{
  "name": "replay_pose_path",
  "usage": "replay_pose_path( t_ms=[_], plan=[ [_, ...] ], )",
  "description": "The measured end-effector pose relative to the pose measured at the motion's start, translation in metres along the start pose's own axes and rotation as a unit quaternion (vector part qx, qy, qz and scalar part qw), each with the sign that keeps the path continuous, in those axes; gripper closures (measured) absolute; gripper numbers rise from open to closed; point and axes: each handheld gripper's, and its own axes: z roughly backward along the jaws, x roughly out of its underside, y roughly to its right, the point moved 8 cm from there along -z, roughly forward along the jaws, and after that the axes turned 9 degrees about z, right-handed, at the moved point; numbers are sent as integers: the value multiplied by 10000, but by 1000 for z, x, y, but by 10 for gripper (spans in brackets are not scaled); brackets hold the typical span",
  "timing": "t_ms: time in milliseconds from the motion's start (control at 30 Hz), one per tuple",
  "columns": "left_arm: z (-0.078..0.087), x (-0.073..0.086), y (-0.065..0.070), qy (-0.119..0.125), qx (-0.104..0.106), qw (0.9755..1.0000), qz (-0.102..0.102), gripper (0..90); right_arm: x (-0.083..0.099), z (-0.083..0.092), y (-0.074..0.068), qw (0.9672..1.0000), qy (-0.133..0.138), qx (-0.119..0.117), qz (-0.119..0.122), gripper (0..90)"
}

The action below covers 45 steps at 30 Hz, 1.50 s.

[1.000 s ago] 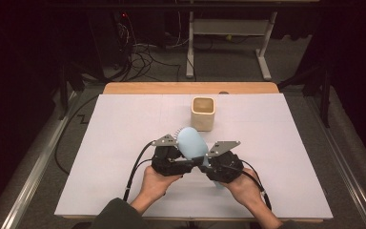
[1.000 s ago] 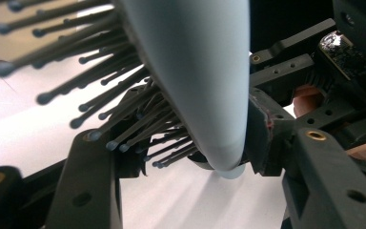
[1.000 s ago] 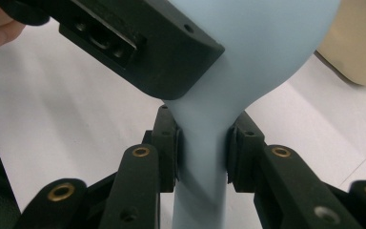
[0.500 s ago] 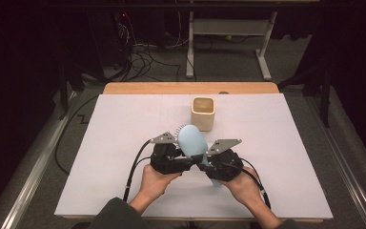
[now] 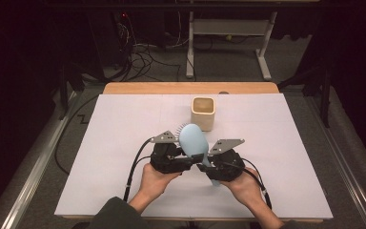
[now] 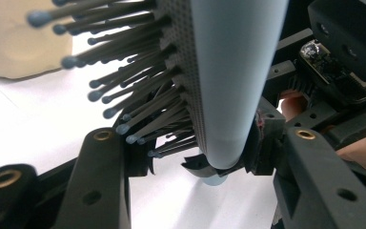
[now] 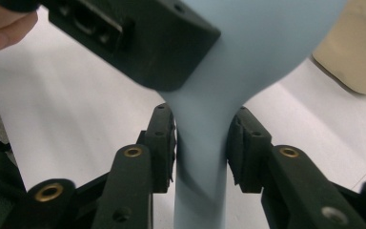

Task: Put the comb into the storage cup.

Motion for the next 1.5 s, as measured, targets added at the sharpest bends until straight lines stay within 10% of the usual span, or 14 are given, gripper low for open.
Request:
replay_pose_path(
  t_ms=[967, 1500],
  plan=[
    [21, -11, -13, 240, -315, 9992, -6, 538, 37, 41, 17, 9970, 569, 134, -511, 474],
    [33, -23, -16, 344, -461, 9983, -67, 539, 85, 70, 39, 9899, 891, 698, -853, 366]
  ],
)
